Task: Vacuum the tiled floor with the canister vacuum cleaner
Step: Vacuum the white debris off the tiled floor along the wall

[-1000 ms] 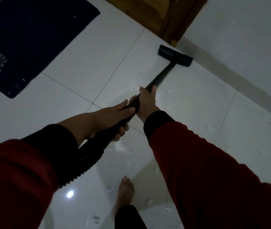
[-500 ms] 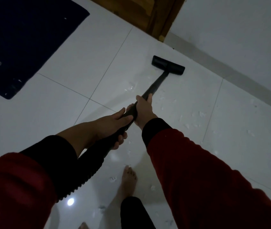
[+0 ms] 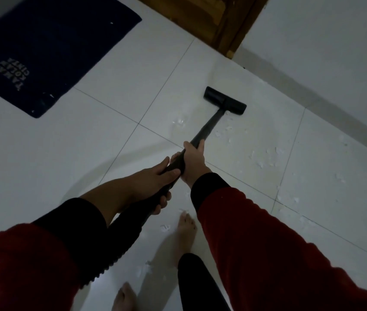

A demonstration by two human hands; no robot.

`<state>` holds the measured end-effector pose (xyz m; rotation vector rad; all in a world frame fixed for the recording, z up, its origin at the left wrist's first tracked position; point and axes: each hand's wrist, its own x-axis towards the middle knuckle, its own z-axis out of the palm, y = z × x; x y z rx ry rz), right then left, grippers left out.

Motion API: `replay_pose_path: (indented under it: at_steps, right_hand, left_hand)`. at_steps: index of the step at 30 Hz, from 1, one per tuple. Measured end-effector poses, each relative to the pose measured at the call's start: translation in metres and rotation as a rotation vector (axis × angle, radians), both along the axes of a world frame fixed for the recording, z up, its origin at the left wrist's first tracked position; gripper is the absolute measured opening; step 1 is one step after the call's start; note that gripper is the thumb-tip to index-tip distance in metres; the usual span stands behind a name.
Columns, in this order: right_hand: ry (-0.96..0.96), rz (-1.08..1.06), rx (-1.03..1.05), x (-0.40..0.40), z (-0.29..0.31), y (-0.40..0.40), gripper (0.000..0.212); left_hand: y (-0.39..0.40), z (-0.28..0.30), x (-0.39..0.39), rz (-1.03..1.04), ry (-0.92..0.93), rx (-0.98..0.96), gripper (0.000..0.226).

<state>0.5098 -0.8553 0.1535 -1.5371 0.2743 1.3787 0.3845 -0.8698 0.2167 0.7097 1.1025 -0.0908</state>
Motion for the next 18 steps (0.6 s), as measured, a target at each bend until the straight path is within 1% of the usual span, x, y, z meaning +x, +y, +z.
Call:
replay_pose_path:
  at_steps: [8, 13, 18]
  right_hand:
    - [0.001, -0.031, -0.035, -0.034, 0.000, -0.031, 0.068]
    - [-0.006, -0.062, -0.046, -0.056, 0.002, -0.057, 0.068]
    - [-0.011, -0.065, -0.053, -0.068, 0.001, -0.077, 0.067]
  left_hand:
    - [-0.027, -0.003, -0.036, -0.034, -0.025, 0.003, 0.058]
    - [-0.051, 0.001, -0.060, -0.049, -0.046, 0.026, 0.064]
    - [-0.067, 0.000, -0.071, -0.077, -0.036, 0.022, 0.063]
